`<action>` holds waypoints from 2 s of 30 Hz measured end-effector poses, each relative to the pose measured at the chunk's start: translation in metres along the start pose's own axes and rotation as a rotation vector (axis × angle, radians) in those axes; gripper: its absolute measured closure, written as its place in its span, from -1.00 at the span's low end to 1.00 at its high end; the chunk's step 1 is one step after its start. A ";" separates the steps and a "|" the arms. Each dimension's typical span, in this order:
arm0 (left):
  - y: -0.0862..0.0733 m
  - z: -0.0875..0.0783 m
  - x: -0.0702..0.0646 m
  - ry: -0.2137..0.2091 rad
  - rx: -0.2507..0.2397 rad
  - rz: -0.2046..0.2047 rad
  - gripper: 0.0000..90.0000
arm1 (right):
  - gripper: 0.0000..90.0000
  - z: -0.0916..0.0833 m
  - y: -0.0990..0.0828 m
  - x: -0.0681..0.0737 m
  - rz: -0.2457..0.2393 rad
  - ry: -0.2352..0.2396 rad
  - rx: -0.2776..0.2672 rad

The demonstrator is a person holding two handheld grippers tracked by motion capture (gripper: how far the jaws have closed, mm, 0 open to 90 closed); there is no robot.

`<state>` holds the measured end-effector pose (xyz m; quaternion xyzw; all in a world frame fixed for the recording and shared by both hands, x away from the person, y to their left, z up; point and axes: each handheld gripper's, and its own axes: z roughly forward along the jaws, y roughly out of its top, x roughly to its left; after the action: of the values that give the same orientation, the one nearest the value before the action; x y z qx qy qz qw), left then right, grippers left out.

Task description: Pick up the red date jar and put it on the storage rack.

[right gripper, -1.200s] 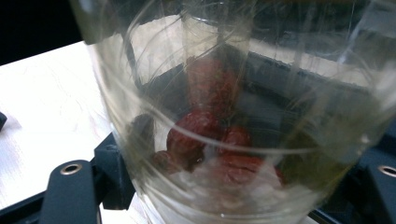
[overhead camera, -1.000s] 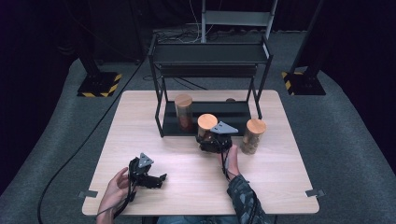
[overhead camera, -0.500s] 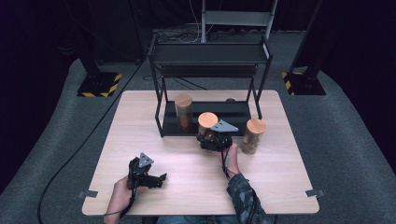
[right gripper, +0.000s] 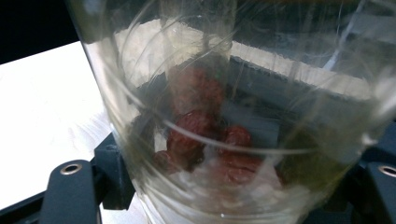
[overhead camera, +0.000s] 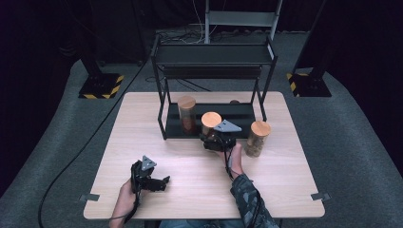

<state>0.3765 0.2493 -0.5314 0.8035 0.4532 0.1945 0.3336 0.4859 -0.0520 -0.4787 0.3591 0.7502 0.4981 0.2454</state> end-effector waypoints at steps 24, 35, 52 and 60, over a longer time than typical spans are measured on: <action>0.001 0.001 0.004 0.022 0.000 -0.027 -1.00 | -0.46 0.009 0.005 -0.013 0.022 -0.081 -0.006; 0.001 0.001 0.004 0.021 0.000 -0.026 -1.00 | -0.46 0.015 0.015 -0.018 0.013 -0.106 -0.004; 0.001 0.001 0.004 0.023 -0.001 -0.022 -0.99 | -0.46 0.030 0.021 -0.027 -0.001 -0.127 0.018; 0.000 0.001 0.002 0.015 -0.004 -0.012 -1.00 | -0.46 0.035 0.019 -0.031 0.016 -0.132 0.028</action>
<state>0.3784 0.2510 -0.5315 0.7987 0.4601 0.1991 0.3328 0.5364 -0.0514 -0.4748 0.4005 0.7363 0.4649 0.2851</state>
